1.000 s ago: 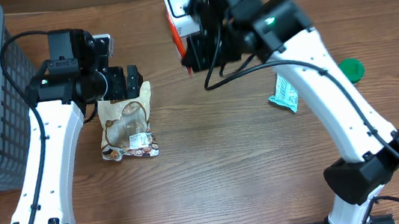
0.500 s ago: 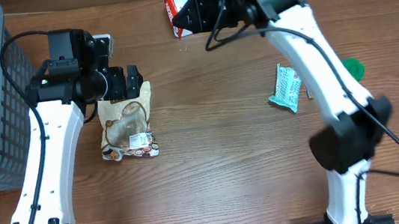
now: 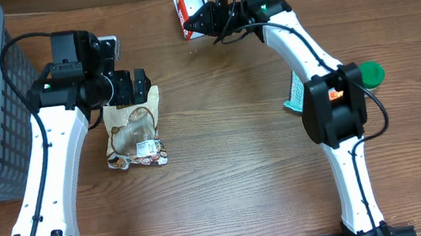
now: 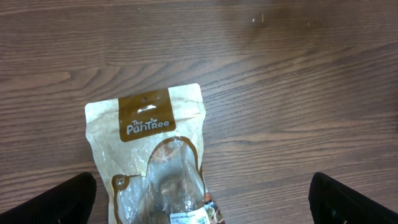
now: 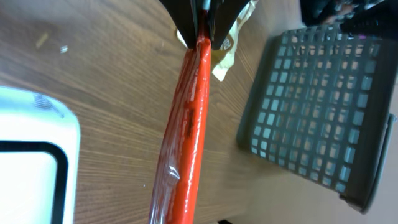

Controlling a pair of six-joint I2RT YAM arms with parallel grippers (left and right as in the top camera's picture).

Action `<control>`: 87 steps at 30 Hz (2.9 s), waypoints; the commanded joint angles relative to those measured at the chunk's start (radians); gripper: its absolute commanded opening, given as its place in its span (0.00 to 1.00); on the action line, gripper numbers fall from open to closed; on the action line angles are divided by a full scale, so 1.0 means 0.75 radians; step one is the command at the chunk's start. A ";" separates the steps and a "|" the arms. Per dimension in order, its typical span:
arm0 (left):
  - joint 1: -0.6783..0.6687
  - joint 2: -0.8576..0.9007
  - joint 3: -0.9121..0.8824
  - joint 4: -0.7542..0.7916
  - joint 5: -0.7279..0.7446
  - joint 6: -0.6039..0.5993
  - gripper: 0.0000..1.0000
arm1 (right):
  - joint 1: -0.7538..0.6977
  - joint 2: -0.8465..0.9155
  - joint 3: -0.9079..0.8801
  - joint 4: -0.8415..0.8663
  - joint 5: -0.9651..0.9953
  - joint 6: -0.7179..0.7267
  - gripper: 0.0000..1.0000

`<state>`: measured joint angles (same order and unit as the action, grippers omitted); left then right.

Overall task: Scan the item barcode
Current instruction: 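Hold the red snack stick in front of the scanner, then carry the snack stick right and drop it by the wipe pack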

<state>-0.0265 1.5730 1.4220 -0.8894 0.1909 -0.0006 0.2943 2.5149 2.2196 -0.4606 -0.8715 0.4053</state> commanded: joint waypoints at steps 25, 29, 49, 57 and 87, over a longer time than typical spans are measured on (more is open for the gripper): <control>-0.001 0.012 0.010 0.005 0.012 -0.014 1.00 | -0.034 0.197 0.014 0.245 0.048 0.438 0.04; -0.001 0.012 0.010 0.005 0.012 -0.014 1.00 | -0.036 0.197 0.014 0.111 0.155 0.466 0.04; -0.001 0.012 0.010 0.005 0.012 -0.014 1.00 | -0.038 0.196 0.014 0.173 0.089 0.472 0.04; -0.001 0.012 0.010 0.005 0.012 -0.014 1.00 | -0.063 0.195 0.014 0.132 0.068 0.519 0.04; -0.001 0.012 0.010 0.005 0.012 -0.014 1.00 | -0.127 -0.534 0.014 -1.175 0.651 -0.402 0.04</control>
<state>-0.0265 1.5730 1.4220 -0.8906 0.1913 -0.0006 0.2115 2.1841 2.2230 -1.2629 -0.5636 0.2581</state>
